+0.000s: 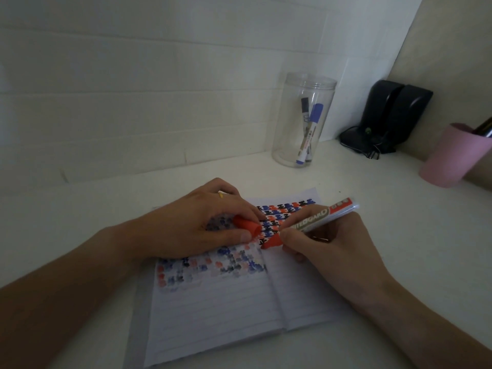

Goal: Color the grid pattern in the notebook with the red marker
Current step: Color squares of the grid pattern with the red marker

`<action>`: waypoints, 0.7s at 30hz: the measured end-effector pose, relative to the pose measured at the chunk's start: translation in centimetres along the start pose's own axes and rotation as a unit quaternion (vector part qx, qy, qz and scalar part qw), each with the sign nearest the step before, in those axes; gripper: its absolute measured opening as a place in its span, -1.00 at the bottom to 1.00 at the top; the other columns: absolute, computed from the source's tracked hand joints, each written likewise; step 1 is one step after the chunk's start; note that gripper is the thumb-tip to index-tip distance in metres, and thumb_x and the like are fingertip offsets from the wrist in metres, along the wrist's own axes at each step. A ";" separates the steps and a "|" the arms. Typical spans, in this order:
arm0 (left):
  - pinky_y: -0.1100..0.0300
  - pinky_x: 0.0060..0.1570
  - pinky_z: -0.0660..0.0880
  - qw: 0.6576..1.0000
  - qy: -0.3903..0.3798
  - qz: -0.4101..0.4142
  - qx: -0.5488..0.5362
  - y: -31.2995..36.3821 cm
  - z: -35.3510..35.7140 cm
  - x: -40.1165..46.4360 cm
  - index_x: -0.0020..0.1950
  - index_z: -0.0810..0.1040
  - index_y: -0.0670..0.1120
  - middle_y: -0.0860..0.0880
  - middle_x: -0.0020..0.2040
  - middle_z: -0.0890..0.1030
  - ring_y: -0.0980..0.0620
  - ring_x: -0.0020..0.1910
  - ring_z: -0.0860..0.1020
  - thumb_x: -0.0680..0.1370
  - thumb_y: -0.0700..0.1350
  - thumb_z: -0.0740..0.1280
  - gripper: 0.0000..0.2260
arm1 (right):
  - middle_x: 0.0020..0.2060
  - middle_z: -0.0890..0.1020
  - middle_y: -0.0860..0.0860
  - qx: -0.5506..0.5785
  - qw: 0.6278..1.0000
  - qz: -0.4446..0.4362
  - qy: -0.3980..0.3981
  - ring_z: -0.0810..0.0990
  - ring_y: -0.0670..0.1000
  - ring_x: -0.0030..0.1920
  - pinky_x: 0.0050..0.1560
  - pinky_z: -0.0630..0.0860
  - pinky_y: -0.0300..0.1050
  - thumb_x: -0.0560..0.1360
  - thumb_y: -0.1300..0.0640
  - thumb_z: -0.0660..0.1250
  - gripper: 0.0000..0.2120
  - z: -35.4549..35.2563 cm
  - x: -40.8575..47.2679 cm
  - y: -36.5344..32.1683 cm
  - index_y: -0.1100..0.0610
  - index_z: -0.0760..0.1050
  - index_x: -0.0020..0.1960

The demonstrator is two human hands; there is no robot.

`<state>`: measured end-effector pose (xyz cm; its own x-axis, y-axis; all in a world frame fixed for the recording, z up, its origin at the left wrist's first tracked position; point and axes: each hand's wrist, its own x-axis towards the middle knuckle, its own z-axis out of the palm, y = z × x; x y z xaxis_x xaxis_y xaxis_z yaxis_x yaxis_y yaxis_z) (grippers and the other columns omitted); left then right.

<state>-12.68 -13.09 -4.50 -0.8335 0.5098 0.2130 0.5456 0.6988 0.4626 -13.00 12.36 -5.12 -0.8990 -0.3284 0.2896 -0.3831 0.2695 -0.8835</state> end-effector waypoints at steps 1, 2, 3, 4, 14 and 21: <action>0.06 0.34 0.47 1.000 0.001 0.000 0.000 0.0 0.0 0.0 0.28 0.60 0.21 0.27 0.27 0.62 0.08 0.38 0.40 0.57 0.18 0.36 -0.72 | -0.38 0.73 -0.02 -0.001 1.000 0.003 0.003 0.69 -0.09 -0.36 -0.31 0.62 -0.22 0.41 0.24 0.51 -0.87 0.0 0.0 0.0 0.02 0.71 -0.20; 0.05 0.34 0.47 1.000 0.000 0.001 0.000 -0.1 0.0 0.0 0.28 0.60 0.22 0.27 0.27 0.62 0.08 0.38 0.40 0.57 0.19 0.35 -0.71 | -0.39 0.73 -0.02 0.000 1.000 0.006 0.007 0.68 -0.09 -0.37 -0.31 0.62 -0.21 0.40 0.25 0.52 -0.87 0.0 0.0 0.1 0.03 0.71 -0.21; 0.05 0.34 0.47 1.000 -0.001 0.000 0.000 -0.1 0.0 0.0 0.28 0.59 0.23 0.27 0.28 0.61 0.09 0.38 0.39 0.57 0.19 0.35 -0.71 | -0.39 0.72 -0.01 0.004 1.000 0.009 0.010 0.67 -0.10 -0.37 -0.30 0.62 -0.19 0.40 0.26 0.51 -0.88 0.0 0.1 0.1 0.04 0.70 -0.21; 0.05 0.34 0.47 1.000 -0.002 0.000 0.001 -0.1 0.1 0.0 0.28 0.59 0.24 0.28 0.28 0.61 0.10 0.39 0.39 0.57 0.20 0.34 -0.71 | -0.40 0.72 0.00 0.010 1.000 0.011 0.010 0.67 -0.09 -0.37 -0.30 0.62 -0.18 0.39 0.26 0.51 -0.89 0.0 0.0 0.0 0.05 0.70 -0.21; 0.08 0.34 0.47 1.000 -0.003 0.000 0.011 -0.2 0.1 0.0 0.30 0.58 0.23 0.31 0.28 0.60 0.13 0.39 0.38 0.58 0.21 0.34 -0.69 | -0.42 0.69 0.00 -0.006 1.000 0.018 0.013 0.64 -0.09 -0.40 -0.33 0.62 -0.12 0.30 0.10 0.45 -0.93 0.0 0.1 0.0 0.05 0.68 -0.23; 0.05 0.33 0.48 1.000 -0.003 -0.003 0.014 -0.2 0.1 0.0 0.33 0.56 0.24 0.31 0.26 0.60 0.13 0.39 0.38 0.58 0.22 0.33 -0.67 | -0.42 0.70 0.00 -0.024 0.999 0.027 0.021 0.64 -0.09 -0.40 -0.35 0.61 -0.13 0.27 0.00 0.44 -0.88 -0.1 0.1 0.0 0.02 0.68 -0.24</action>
<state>-12.78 -13.16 -4.69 -0.8362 0.5084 0.2056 0.5432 0.7158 0.4389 -13.07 12.40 -5.07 -0.9265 -0.2739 0.2581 -0.3426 0.3300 -0.8796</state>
